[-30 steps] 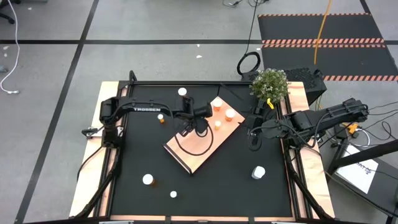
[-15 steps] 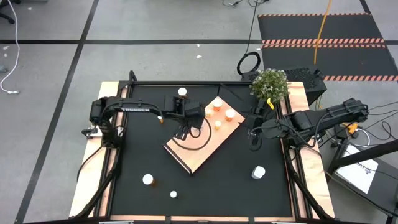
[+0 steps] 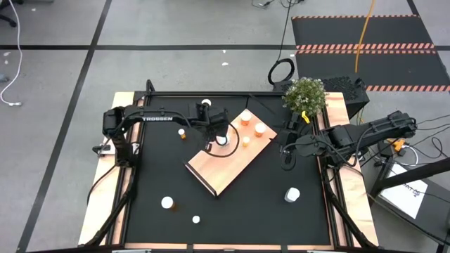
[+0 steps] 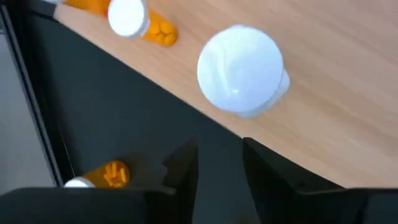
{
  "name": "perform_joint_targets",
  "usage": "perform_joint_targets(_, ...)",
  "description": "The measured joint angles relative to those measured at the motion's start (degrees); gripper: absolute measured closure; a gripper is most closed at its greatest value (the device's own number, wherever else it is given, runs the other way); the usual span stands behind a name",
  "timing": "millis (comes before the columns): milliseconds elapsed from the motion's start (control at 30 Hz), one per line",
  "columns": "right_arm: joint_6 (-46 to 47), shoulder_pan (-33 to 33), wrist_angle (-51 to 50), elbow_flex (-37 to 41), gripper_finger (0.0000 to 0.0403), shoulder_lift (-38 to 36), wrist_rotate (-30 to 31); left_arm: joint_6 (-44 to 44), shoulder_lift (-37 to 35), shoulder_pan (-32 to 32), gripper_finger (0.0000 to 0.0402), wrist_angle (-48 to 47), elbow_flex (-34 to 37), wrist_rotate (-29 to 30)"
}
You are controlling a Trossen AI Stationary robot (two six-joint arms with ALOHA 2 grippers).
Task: Pick and place medicine bottles onto shelf by color
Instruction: Put the white pill bottle on the shelf
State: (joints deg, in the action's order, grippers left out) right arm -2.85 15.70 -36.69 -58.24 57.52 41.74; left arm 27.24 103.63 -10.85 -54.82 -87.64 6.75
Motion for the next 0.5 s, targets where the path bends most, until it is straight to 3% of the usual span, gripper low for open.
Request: perform_joint_targets(500, -0.2, 0.0, 0.0, 0.0, 0.0188, 0.0, 0.0, 1.5, 0.1, 1.4, 0.0282, 2.3, 2.3, -4.3)
